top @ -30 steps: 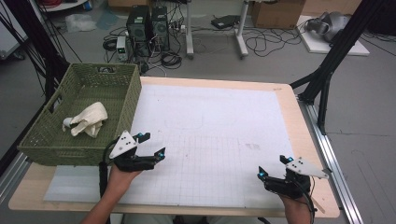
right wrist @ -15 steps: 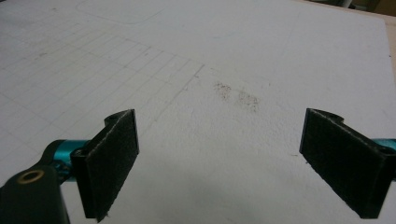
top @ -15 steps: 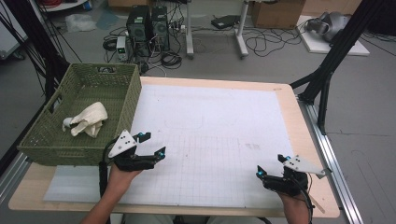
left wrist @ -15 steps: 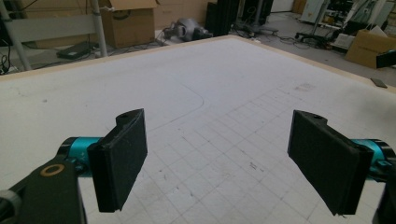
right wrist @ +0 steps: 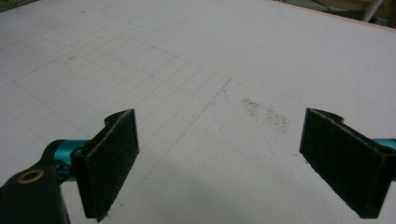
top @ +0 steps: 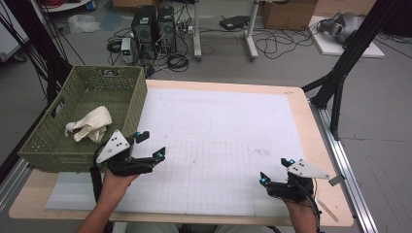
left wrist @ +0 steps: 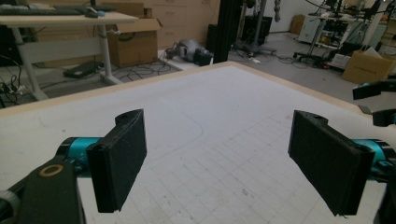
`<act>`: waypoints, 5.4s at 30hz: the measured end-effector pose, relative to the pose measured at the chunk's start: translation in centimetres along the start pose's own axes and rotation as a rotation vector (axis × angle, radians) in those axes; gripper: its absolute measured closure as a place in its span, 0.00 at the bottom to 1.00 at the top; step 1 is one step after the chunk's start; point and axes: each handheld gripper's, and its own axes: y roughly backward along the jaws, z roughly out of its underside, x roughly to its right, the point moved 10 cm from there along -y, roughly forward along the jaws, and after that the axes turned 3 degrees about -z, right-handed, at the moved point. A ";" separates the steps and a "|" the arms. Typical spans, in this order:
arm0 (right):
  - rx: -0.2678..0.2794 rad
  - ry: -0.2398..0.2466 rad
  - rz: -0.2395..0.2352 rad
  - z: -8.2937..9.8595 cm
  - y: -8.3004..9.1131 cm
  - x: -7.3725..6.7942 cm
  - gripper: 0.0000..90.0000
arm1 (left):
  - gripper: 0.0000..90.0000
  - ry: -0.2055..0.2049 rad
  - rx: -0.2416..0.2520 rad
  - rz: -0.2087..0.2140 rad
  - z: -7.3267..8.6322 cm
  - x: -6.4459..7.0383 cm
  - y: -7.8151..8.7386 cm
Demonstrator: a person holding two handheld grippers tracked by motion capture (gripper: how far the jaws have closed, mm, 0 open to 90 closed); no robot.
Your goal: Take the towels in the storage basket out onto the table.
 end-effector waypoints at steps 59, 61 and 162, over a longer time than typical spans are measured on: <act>-0.008 -0.011 0.014 0.1 0.1 0.1 0.12 | 0.37 0.218 -0.780 -0.490 8.7 -26.9 3.2; -0.013 -0.013 0.006 0.3 0.0 0.0 0.12 | 0.39 0.198 -0.820 -0.483 9.1 -26.9 3.0; -0.006 -0.046 0.044 0.7 1.3 1.1 0.12 | 0.27 -0.018 -0.251 0.143 2.4 2.4 -9.2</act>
